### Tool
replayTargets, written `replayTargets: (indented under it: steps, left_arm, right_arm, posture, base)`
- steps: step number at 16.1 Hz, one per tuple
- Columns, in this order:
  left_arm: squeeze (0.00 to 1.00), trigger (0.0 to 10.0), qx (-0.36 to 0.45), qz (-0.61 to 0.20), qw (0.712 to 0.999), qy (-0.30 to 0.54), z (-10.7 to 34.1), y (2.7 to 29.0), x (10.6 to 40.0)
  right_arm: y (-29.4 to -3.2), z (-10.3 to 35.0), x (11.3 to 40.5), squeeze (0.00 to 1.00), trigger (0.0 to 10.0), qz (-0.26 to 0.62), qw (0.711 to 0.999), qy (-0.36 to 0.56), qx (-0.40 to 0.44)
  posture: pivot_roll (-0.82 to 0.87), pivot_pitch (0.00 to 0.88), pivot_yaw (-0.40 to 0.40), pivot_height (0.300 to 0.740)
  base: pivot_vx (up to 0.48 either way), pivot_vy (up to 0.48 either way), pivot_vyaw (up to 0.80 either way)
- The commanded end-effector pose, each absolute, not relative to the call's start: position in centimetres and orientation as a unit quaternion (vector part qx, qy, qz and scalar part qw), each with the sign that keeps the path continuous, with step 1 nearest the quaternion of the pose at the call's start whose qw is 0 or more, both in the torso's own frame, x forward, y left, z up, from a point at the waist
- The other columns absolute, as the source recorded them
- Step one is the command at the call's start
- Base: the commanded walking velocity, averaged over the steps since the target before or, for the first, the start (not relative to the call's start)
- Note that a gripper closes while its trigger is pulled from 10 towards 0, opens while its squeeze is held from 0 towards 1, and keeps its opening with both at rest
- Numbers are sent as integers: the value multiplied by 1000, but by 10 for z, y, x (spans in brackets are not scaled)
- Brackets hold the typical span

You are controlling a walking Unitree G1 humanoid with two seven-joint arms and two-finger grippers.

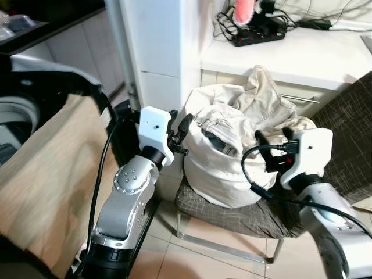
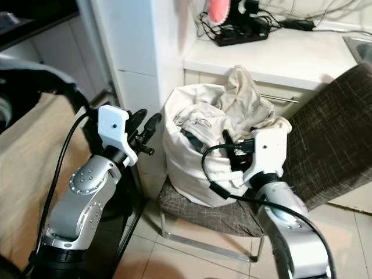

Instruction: Clothes washing

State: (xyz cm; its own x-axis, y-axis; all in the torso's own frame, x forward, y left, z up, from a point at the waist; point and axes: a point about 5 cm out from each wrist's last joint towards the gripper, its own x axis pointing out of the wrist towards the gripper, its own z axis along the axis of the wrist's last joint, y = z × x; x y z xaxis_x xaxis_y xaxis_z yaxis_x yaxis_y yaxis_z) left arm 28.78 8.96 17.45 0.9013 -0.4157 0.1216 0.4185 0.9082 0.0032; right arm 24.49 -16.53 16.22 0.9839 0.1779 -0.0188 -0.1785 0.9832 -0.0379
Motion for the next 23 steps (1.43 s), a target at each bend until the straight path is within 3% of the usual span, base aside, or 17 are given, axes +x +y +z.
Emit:
replayTargets:
  steps: [1,7,9,18,23]
  left_arm:
    - [0,10000,-7,-198,977,-73,180,98,289]
    - [0,10000,-6,-188,979,-74,182,102,290]
    - [0,10000,-7,-187,979,-76,183,102,290]
    - [0,10000,-8,-200,977,-75,184,99,292]
    - [0,10000,-2,-203,978,-53,177,102,295]
  right_arm:
    - [-159,166,243,0,10000,110,994,5,-13]
    - [-151,165,241,0,10000,158,986,12,-47]
    - [-150,165,241,0,10000,160,986,12,-46]
    - [-157,165,240,0,10000,131,991,11,-24]
    - [-171,167,246,0,10000,112,992,7,-60]
  posture:
    - [-92,0,35,740]
    - [-91,0,33,740]
    - [-90,0,35,740]
    - [-104,0,55,740]
    - [-95,0,53,740]
  base:
    - [281,0,0]
    - [282,0,0]
    - [283,0,800]
    - [283,0,0]
    - [0,0,0]
